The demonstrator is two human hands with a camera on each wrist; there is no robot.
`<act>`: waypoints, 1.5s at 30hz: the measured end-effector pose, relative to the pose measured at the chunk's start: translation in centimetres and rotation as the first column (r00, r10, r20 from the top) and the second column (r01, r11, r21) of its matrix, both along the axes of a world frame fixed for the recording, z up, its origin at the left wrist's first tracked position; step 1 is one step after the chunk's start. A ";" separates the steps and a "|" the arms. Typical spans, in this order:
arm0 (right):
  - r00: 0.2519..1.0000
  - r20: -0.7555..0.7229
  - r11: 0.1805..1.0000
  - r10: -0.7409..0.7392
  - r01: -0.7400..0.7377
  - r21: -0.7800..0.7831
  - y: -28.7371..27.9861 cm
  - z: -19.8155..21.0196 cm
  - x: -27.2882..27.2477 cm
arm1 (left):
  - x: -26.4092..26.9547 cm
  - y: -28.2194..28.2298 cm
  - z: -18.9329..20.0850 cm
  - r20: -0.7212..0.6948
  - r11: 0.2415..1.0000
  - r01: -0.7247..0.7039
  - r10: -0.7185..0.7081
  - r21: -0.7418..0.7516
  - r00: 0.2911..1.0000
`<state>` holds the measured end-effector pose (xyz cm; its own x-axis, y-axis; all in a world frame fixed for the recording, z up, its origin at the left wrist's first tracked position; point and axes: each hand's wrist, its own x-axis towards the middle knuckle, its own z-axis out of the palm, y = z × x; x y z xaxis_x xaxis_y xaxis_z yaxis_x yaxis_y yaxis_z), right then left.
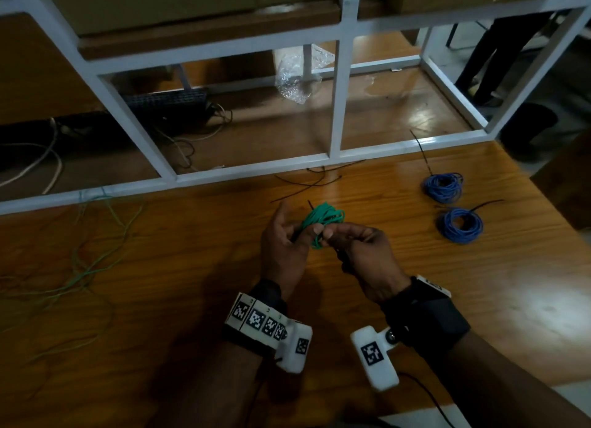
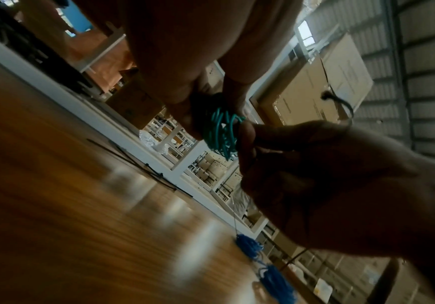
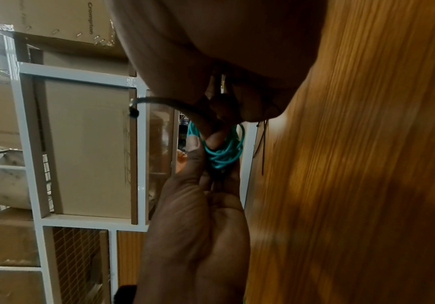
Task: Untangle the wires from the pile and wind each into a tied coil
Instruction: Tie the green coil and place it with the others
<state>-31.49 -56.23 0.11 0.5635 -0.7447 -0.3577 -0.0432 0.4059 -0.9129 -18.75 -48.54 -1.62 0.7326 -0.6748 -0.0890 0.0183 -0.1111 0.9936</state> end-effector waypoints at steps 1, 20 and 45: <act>1.000 -0.002 1.000 0.005 -0.005 -0.002 0.0 0.0 -0.1 | -0.2 0.0 0.0 -0.051 1.000 -0.004 0.004 -0.005 0.999; 0.990 -0.026 0.987 0.137 -0.134 0.084 -1.4 -0.1 -2.0 | -0.5 0.3 0.2 -0.187 1.000 0.028 -0.029 -0.009 0.982; 0.993 -0.116 0.800 -0.030 -0.046 -0.598 -2.8 -2.9 -9.4 | -2.7 -3.5 -2.2 -0.266 0.996 -0.054 0.070 0.066 0.962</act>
